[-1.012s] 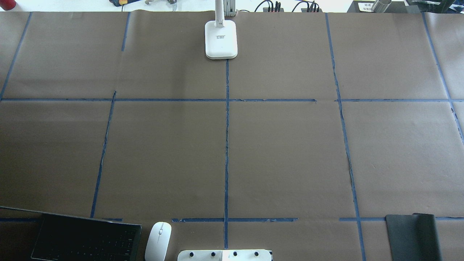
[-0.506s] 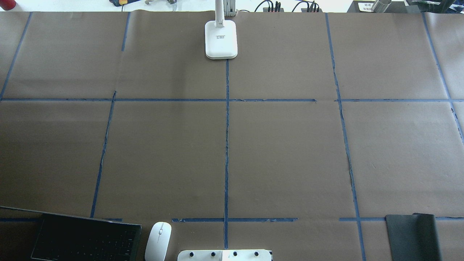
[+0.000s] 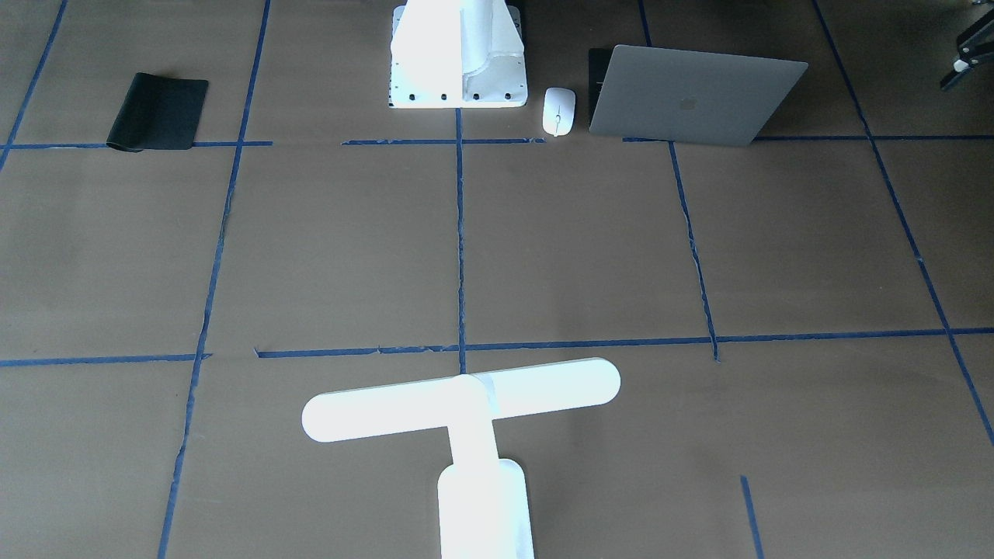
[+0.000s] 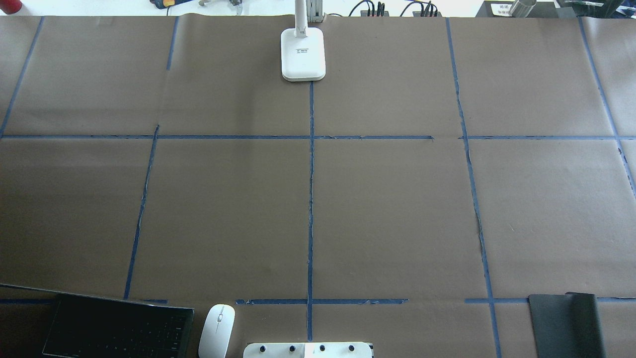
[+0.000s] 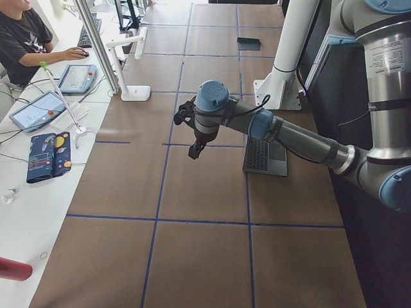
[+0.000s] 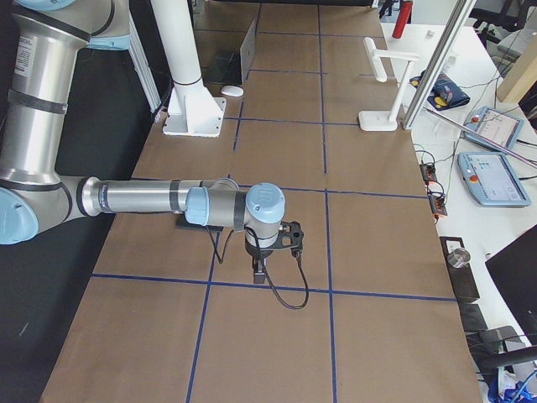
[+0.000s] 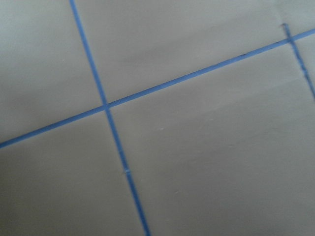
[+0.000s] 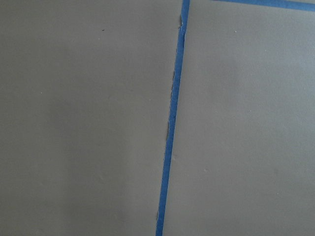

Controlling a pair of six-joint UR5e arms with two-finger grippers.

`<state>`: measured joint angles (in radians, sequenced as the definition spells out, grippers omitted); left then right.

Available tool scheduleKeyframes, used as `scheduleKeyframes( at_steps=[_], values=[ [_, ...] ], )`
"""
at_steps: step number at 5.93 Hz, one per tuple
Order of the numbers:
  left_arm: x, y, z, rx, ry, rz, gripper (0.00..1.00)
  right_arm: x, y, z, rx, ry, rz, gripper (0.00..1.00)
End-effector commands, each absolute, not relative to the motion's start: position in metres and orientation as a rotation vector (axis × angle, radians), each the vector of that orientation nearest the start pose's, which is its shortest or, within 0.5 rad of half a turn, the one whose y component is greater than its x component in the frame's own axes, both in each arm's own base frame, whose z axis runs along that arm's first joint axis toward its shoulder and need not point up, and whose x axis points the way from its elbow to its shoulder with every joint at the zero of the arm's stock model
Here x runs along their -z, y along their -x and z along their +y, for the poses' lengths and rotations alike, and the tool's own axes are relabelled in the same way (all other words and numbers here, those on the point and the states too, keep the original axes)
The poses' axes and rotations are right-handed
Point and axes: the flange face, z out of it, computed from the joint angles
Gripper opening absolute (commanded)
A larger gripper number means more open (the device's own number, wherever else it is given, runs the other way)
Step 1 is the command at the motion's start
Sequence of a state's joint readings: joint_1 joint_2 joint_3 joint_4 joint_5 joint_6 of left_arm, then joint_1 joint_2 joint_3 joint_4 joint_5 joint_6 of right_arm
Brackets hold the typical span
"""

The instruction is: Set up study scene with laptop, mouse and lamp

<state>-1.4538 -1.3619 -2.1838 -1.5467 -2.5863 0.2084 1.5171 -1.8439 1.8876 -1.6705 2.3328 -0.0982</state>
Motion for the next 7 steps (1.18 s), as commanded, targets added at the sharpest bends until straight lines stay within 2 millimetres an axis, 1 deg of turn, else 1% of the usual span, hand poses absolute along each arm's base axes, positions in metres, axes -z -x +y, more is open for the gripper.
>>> scheduleKeyframes(
  at_steps=[1,2,3,4,5,6,7],
  values=[
    [-0.389,-0.044,-0.369,-0.691,-0.471,1.129,1.00,-0.634,-0.045,-0.375,0.122,0.040,-0.762,1.00],
    [-0.384,-0.075,-0.359,-0.811,-0.498,1.142,1.00,-0.634,-0.045,-0.375,0.121,0.041,-0.762,1.00],
    [-0.375,-0.111,-0.351,-0.945,-0.570,1.087,1.00,-0.634,-0.045,-0.375,0.121,0.041,-0.762,1.00],
    [-0.365,-0.144,-0.338,-1.046,-0.600,1.063,1.00,-0.635,-0.045,-0.375,0.119,0.044,-0.759,1.00],
    [-0.346,-0.170,-0.318,-1.135,-0.631,1.030,1.00,-0.636,-0.045,-0.375,0.119,0.045,-0.761,1.00],
    [-0.339,-0.192,-0.303,-1.202,-0.628,1.032,1.00,-0.636,-0.045,-0.375,0.119,0.045,-0.758,1.00],
    [-0.338,-0.208,-0.293,-1.249,-0.617,1.034,0.99,-0.637,-0.045,-0.375,0.117,0.048,-0.759,1.00]
  ],
)
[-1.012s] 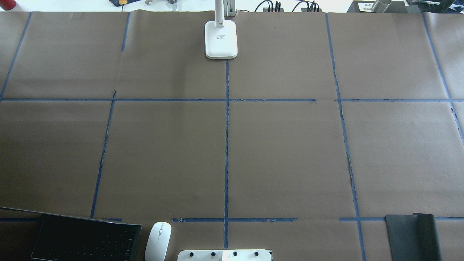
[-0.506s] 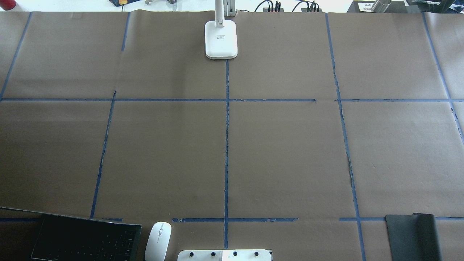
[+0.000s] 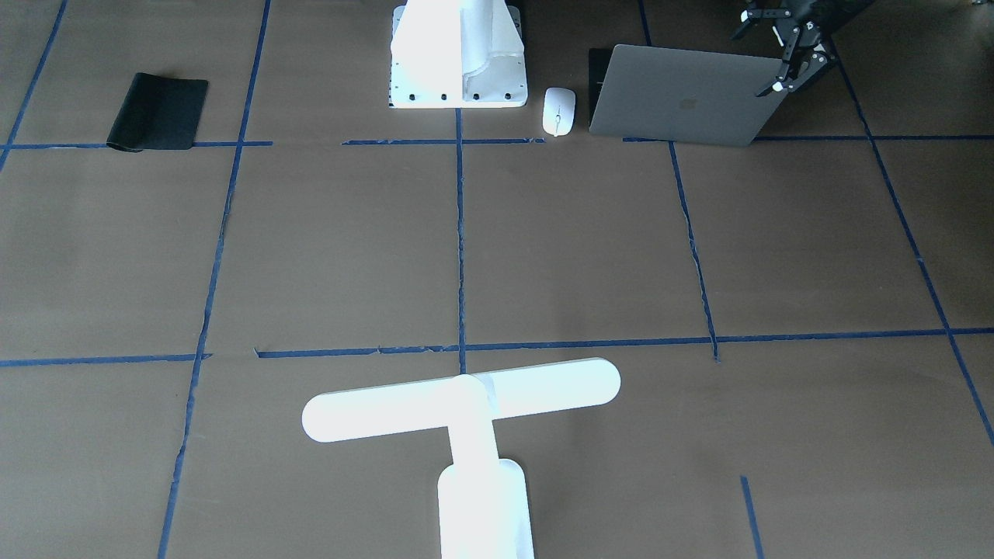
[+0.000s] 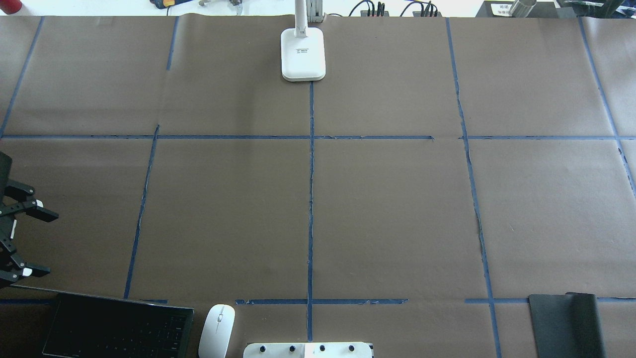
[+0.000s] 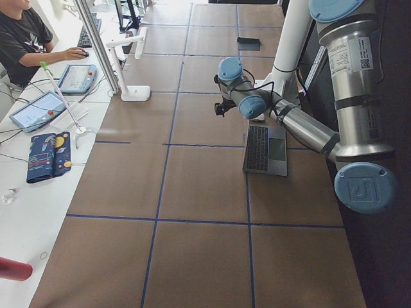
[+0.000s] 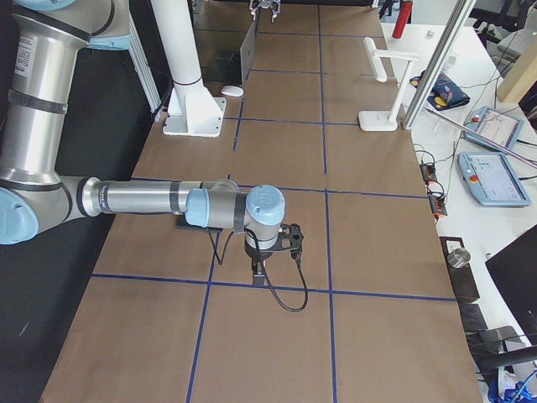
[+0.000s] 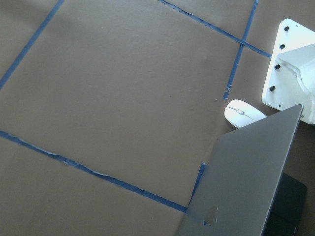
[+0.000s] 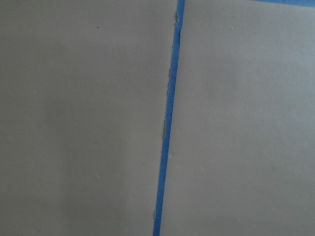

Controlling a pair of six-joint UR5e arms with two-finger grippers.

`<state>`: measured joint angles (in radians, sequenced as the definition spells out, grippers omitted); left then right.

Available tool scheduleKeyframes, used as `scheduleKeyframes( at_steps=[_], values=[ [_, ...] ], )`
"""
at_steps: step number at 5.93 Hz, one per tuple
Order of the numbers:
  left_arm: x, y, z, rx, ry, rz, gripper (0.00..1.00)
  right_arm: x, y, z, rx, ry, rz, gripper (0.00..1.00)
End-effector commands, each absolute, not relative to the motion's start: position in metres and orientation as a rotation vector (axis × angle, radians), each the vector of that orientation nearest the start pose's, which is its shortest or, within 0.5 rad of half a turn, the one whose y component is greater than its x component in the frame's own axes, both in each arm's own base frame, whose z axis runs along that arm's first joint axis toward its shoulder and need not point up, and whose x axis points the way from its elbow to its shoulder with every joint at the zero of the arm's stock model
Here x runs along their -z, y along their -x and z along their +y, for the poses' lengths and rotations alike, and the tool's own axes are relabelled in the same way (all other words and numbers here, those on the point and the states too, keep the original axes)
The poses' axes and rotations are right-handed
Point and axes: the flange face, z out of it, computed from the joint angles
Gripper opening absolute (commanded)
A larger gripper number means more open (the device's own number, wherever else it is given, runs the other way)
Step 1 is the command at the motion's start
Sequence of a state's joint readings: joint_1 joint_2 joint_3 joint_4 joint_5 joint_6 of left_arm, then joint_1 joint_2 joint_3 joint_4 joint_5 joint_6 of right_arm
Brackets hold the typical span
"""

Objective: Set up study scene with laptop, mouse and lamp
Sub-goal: 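Lower the left gripper onto the grey laptop and grasp its edge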

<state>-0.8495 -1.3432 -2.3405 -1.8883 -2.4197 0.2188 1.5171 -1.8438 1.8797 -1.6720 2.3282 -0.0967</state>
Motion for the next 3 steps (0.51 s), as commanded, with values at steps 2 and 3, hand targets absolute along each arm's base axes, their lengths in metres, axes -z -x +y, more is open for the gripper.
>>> scheduleKeyframes(
  at_steps=[2,3],
  values=[
    [-0.360,-0.220,-0.274,-1.324,-0.567,1.008,0.98,-0.637,-0.045,-0.375,0.117,0.048,-0.759,1.00],
    [-0.372,-0.218,-0.270,-1.343,-0.556,0.974,0.98,-0.641,-0.045,-0.374,0.115,0.055,-0.758,1.00]
  ],
)
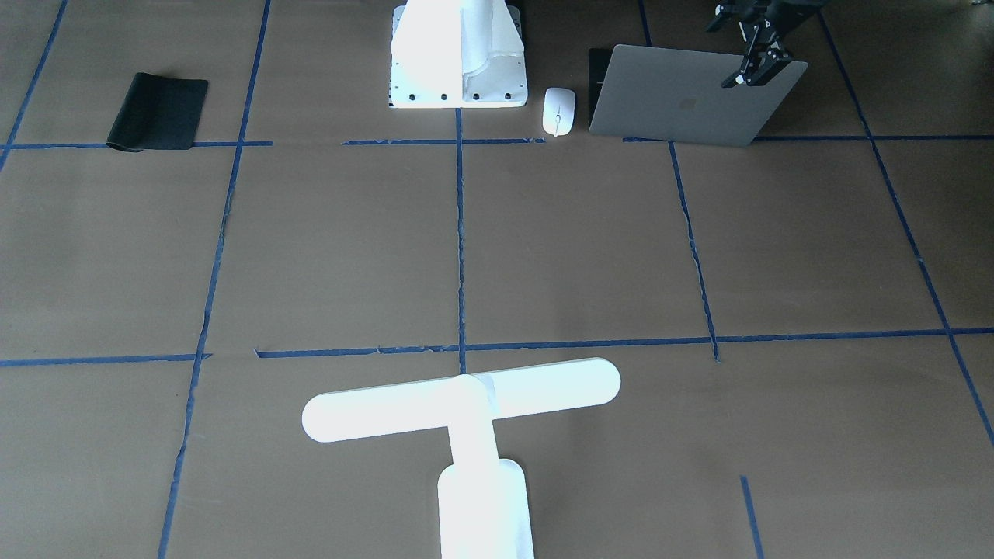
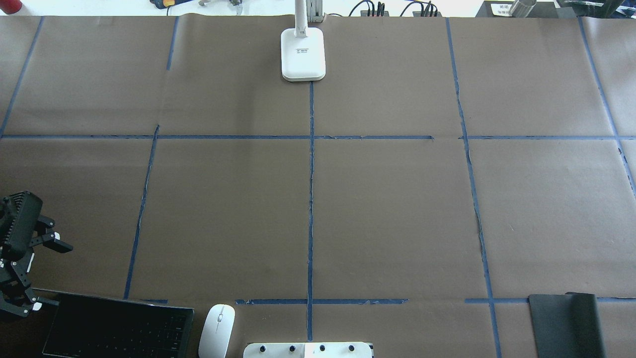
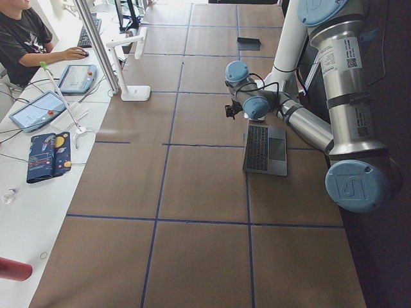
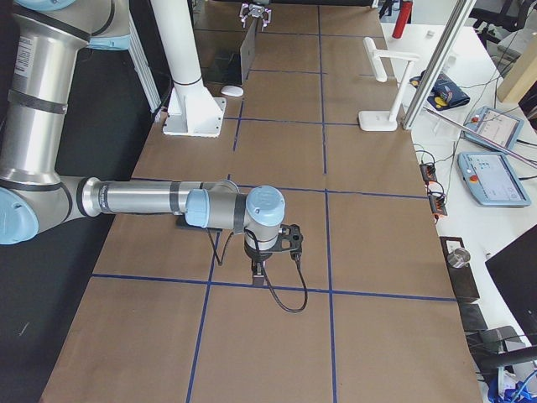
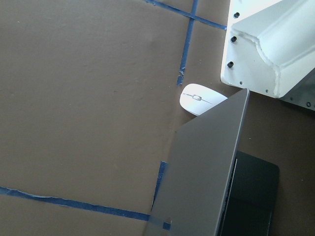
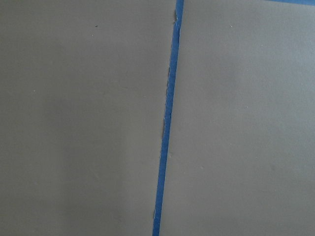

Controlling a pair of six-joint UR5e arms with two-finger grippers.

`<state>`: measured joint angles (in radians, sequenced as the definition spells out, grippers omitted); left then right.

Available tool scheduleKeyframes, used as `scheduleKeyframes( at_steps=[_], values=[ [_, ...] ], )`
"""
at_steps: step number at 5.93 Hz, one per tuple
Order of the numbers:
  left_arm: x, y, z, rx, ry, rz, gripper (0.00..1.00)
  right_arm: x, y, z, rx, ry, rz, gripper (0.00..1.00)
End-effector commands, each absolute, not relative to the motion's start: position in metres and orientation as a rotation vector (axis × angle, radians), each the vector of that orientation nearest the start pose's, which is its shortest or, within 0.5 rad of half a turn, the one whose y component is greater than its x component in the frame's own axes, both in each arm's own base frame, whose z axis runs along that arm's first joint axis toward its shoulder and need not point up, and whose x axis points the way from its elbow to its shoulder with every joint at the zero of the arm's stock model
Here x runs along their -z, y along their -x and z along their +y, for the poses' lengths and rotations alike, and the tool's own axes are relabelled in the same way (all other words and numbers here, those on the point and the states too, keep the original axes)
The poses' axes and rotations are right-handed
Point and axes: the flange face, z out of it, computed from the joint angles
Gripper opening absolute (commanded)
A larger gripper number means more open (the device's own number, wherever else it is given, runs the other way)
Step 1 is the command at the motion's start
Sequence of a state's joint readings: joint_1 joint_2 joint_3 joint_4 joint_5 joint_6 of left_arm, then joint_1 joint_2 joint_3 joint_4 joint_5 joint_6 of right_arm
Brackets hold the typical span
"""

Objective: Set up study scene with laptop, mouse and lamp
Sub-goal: 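Lower the left gripper onto the grey laptop and grasp its edge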

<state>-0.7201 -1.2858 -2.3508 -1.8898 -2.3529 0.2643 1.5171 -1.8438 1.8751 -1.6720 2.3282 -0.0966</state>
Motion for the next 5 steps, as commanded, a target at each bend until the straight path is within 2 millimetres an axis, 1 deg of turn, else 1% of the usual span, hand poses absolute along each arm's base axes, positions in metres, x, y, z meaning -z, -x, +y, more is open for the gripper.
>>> scheduleKeyframes(
  at_steps=[1,2,3,4,5],
  values=[
    [-0.3735,-0.2190,-0.2693,-1.344,-0.549,0.974,0.96,-0.6404,-0.0448,-0.3745,0.115,0.054,-0.759,1.00],
    [-0.3778,-0.2223,-0.2692,-1.347,-0.533,0.975,0.80,-0.6411,-0.0448,-0.3744,0.115,0.055,-0.759,1.00],
    [-0.3762,-0.2231,-0.2699,-1.348,-0.537,0.976,0.46,-0.6413,-0.0449,-0.3744,0.116,0.055,-0.758,1.00],
    [-0.3761,-0.2235,-0.2708,-1.348,-0.539,0.975,0.24,-0.6413,-0.0449,-0.3744,0.116,0.055,-0.758,1.00],
    [-0.3711,-0.2240,-0.2713,-1.354,-0.555,0.978,0.09,-0.6413,-0.0449,-0.3744,0.115,0.055,-0.758,1.00]
  ],
)
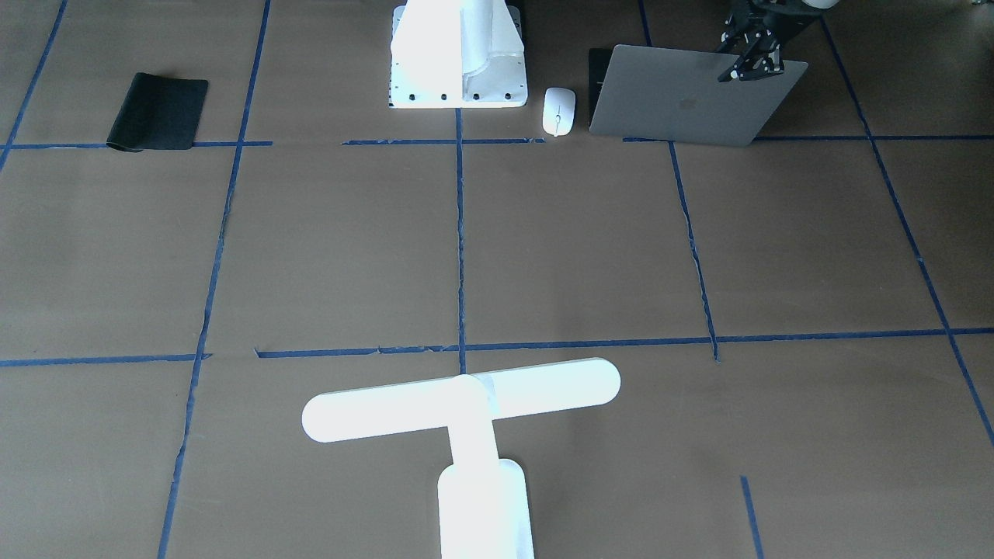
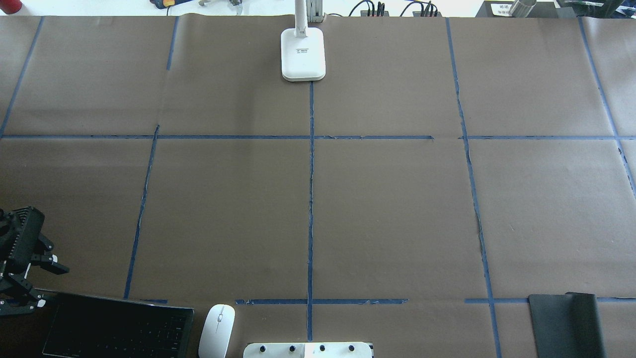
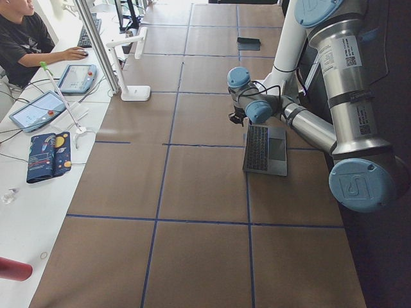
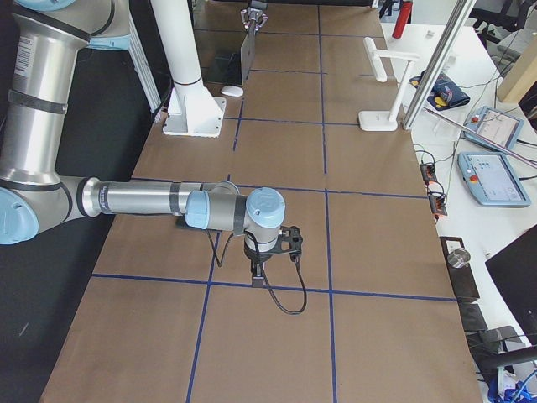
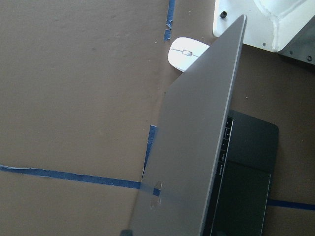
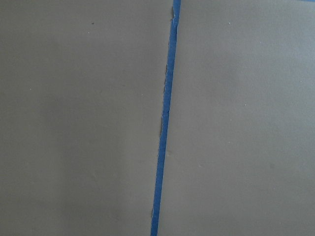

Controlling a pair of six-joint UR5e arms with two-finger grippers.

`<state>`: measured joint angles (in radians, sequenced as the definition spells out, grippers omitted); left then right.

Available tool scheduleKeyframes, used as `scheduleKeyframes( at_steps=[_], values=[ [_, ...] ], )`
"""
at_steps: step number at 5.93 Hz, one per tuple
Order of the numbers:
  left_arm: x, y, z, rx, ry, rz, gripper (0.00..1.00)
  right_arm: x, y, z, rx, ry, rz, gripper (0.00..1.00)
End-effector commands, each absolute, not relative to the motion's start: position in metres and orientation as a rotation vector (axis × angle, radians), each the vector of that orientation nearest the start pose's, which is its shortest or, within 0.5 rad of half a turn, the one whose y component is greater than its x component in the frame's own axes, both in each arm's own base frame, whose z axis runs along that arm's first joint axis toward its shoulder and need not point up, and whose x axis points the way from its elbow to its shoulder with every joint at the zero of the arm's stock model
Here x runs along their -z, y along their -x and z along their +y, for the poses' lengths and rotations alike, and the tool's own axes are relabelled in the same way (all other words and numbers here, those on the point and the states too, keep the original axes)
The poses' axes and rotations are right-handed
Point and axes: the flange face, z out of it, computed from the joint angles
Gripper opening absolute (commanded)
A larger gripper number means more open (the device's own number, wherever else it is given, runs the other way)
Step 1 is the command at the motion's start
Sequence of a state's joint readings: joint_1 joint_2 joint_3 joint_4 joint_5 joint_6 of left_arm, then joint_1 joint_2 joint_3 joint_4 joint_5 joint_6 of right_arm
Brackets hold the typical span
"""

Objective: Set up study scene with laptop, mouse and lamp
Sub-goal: 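Lower the left gripper onto the grey laptop and grasp its edge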

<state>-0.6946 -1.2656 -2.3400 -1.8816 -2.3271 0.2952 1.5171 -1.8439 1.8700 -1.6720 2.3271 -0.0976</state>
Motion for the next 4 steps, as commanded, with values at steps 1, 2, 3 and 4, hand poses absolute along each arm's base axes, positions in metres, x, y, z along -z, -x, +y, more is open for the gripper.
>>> scheduleKeyframes(
  at_steps=[1,2,3,4],
  values=[
    [-0.369,-0.223,-0.272,-1.372,-0.572,0.976,0.05,-0.642,-0.045,-0.374,0.114,0.057,-0.758,1.00],
    [-0.364,-0.221,-0.275,-1.413,-0.617,0.969,0.05,-0.643,-0.044,-0.375,0.116,0.058,-0.758,1.00],
    [-0.362,-0.215,-0.278,-1.409,-0.636,0.959,0.05,-0.643,-0.045,-0.375,0.115,0.058,-0.758,1.00],
    [-0.361,-0.209,-0.284,-1.453,-0.689,0.934,0.05,-0.643,-0.044,-0.375,0.115,0.059,-0.758,1.00]
  ],
)
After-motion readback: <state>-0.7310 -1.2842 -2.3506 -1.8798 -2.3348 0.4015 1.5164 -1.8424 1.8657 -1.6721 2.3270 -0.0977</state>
